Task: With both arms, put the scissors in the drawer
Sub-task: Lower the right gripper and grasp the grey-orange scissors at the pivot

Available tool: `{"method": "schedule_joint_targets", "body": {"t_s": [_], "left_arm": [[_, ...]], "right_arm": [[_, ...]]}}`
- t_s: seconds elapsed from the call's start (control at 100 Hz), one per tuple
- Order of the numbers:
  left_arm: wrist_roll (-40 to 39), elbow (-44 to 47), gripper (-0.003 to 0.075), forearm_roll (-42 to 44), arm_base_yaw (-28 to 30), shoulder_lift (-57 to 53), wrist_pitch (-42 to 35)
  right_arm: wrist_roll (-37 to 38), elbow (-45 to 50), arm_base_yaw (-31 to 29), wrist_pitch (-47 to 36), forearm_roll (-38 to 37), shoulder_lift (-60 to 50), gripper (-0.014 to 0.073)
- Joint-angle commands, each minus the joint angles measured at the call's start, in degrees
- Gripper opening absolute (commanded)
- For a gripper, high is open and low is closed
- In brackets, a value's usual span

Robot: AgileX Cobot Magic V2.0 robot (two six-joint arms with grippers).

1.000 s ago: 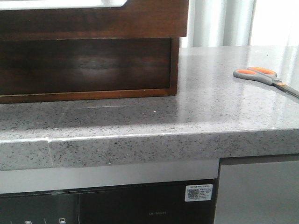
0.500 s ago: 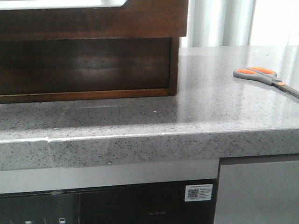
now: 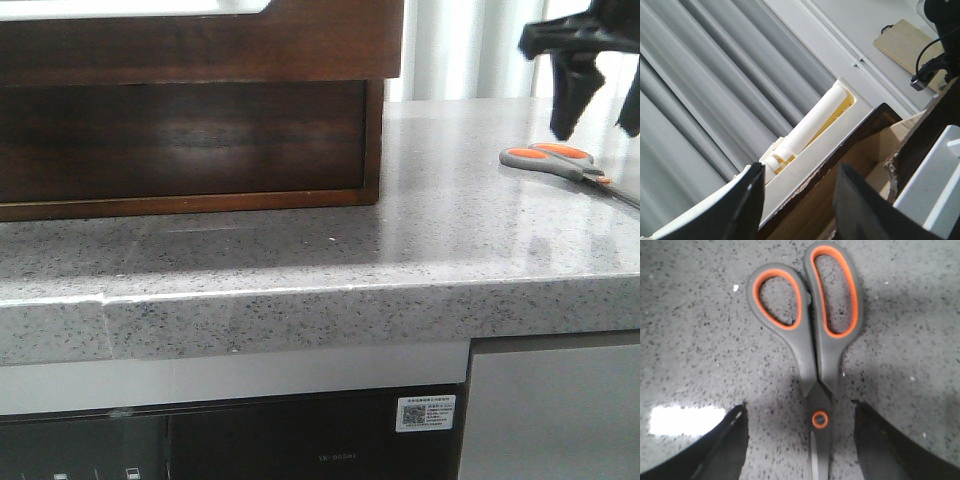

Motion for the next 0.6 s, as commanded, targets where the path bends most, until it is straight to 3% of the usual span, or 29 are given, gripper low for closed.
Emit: {"method": "schedule_joint_targets", "body": {"t_s": [0.0,0.59], "left_arm": [[-0.81,-1.38,0.0295,-3.31,-0.07,0.19,-1.72],[-0.44,-1.38,0.0295,-3.31,-0.07,0.19,-1.63]], "right_arm": [[-0.86,-4.05,0.21,0.42,-1.07,-0.36,0.0404],[-1.24,-8.04,0.21,3.37,-1.44,6.3,0.0404]]}}
